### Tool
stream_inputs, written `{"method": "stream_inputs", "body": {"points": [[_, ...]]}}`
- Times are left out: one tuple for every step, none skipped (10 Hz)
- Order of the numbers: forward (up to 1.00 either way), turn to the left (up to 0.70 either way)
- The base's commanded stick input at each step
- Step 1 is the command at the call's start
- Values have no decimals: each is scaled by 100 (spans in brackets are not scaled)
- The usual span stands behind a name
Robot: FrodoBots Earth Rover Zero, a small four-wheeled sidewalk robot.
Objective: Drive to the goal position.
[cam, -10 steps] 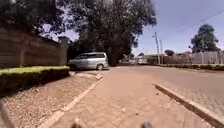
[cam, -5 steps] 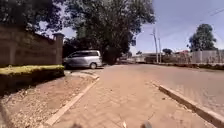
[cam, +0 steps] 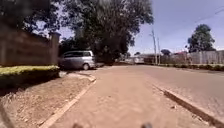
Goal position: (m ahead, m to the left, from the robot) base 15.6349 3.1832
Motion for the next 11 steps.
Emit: {"method": "stream_inputs", "body": {"points": [[70, -15], [70, -30], [70, -35], [70, -35], [70, -26], [70, -10], [70, 0], [70, 0], [70, -2], [70, -19], [70, -35]]}}
